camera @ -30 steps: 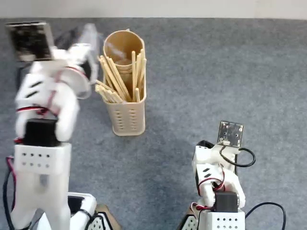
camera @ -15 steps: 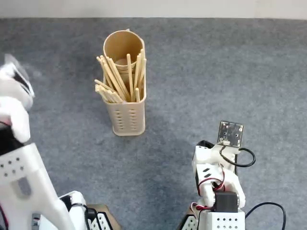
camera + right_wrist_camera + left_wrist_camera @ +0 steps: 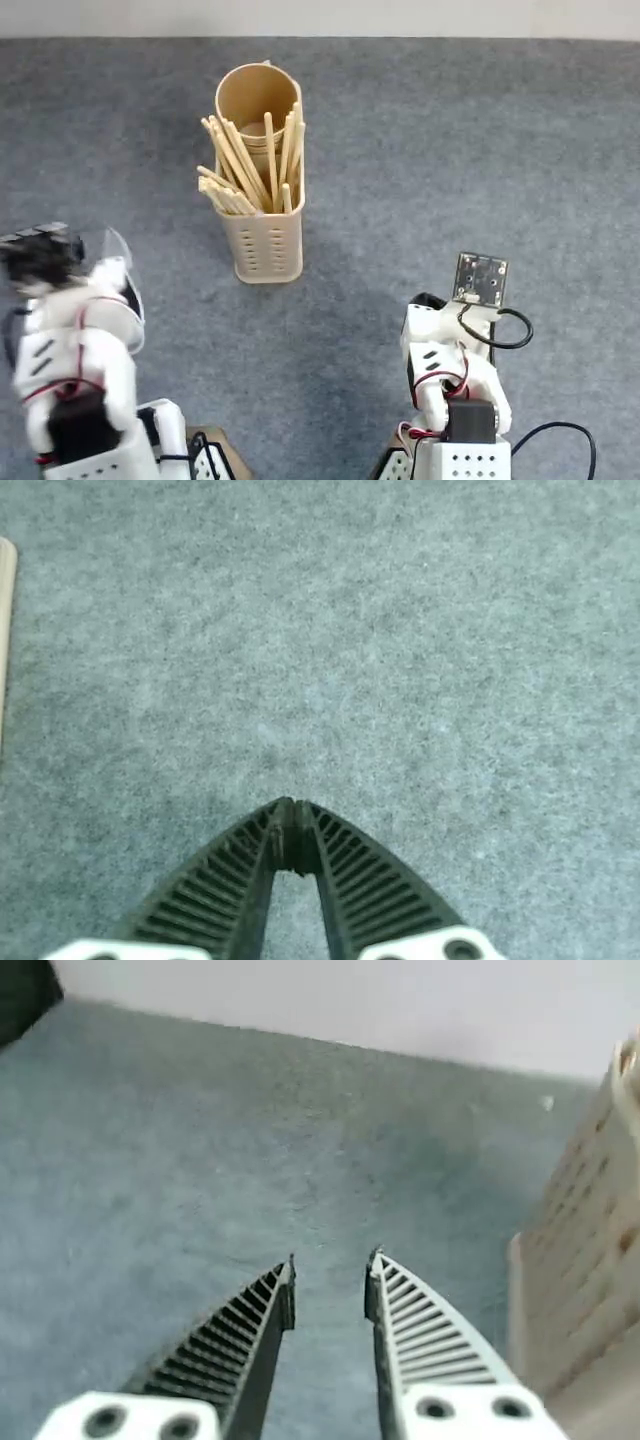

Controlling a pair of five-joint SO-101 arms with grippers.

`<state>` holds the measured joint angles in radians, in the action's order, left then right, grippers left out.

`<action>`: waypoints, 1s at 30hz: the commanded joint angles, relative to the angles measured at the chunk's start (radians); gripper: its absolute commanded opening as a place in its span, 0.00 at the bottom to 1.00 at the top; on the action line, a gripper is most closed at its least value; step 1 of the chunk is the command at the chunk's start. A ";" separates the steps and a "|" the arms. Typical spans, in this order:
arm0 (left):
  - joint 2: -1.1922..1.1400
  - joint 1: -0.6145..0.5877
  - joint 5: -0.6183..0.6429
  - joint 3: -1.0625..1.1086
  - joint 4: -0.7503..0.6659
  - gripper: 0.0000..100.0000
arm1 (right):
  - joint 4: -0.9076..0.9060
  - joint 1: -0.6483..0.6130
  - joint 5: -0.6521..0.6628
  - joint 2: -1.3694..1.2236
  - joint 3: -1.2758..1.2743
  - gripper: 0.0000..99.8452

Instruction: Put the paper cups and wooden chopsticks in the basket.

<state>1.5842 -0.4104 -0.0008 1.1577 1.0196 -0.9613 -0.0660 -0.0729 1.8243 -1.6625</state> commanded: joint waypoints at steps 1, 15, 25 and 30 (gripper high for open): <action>0.191 0.015 -0.135 0.255 -0.135 0.15 | 0.002 0.010 0.009 0.001 -0.160 0.00; 0.104 0.024 -0.144 0.545 -0.235 0.15 | 0.002 0.010 0.009 0.001 -0.160 0.00; 0.047 0.024 -0.144 0.547 -0.118 0.15 | 0.002 0.010 0.009 0.001 -0.160 0.00; 0.048 0.022 -0.146 0.547 0.046 0.15 | 0.002 0.010 0.009 0.001 -0.160 0.00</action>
